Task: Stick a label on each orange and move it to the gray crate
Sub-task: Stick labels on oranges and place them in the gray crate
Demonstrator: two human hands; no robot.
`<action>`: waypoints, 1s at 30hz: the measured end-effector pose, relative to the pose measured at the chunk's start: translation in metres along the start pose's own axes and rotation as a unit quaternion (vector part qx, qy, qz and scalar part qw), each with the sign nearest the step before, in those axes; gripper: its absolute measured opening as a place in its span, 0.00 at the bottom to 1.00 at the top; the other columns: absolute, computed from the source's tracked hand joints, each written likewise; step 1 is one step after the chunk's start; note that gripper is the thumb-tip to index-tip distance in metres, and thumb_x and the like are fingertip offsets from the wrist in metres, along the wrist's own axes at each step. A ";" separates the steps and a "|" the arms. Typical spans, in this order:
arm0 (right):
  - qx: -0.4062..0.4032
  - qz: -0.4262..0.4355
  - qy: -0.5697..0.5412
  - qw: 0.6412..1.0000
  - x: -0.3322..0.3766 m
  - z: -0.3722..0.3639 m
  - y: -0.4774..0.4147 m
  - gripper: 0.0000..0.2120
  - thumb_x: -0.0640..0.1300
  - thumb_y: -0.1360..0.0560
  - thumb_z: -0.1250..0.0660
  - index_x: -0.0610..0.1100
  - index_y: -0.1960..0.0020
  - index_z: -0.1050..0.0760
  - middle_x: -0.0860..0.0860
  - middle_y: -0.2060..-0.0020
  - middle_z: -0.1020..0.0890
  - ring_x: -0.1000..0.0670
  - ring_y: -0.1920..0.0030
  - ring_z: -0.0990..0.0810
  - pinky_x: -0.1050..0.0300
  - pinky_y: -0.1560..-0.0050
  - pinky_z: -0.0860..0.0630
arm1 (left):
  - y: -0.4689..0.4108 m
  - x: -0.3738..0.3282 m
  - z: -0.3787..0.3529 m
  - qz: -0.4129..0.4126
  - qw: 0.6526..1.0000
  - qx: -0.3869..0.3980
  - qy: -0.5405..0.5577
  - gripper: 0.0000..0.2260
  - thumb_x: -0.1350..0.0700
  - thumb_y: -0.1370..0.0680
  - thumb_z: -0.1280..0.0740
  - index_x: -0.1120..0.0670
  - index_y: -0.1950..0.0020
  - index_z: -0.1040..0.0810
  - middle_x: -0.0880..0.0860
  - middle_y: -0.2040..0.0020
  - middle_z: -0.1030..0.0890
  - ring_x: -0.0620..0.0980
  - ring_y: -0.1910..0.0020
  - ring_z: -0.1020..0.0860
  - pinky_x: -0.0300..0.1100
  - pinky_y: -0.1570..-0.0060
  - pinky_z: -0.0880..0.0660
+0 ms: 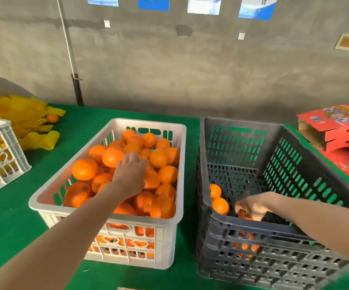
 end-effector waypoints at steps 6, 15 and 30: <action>-0.113 0.031 -0.030 0.993 0.000 0.028 0.010 0.34 0.44 0.24 0.32 0.41 0.24 0.45 0.45 0.25 0.39 0.44 0.27 0.38 0.53 0.32 0.34 | -0.017 0.023 -0.011 0.093 0.993 0.056 0.038 0.31 0.58 0.24 0.33 0.49 0.25 0.43 0.61 0.30 0.38 0.66 0.32 0.38 0.55 0.39 0.31; -0.670 0.365 -0.343 0.547 0.048 0.080 0.247 0.03 0.40 0.25 0.33 0.43 0.54 0.21 0.51 0.60 0.18 0.55 0.60 0.20 0.65 0.60 0.25 | 0.028 0.023 0.046 0.141 0.880 -0.193 0.410 0.32 0.58 0.33 0.23 0.52 0.34 0.34 0.60 0.36 0.32 0.59 0.38 0.31 0.49 0.41 0.31; -0.179 0.201 -0.186 0.945 0.136 -0.157 0.055 0.18 0.42 0.23 0.38 0.48 0.34 0.28 0.46 0.37 0.31 0.44 0.33 0.36 0.50 0.34 0.37 | 0.189 -0.097 0.019 0.063 0.805 -0.029 0.590 0.31 0.56 0.36 0.20 0.46 0.37 0.30 0.49 0.42 0.26 0.47 0.49 0.25 0.35 0.60 0.28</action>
Point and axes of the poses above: each hand's wrist, its own y-axis away from the middle knuckle, its own z-axis out of the back of the hand, x = y × z, the point moved 8 cm from there along -y, towards the middle knuckle
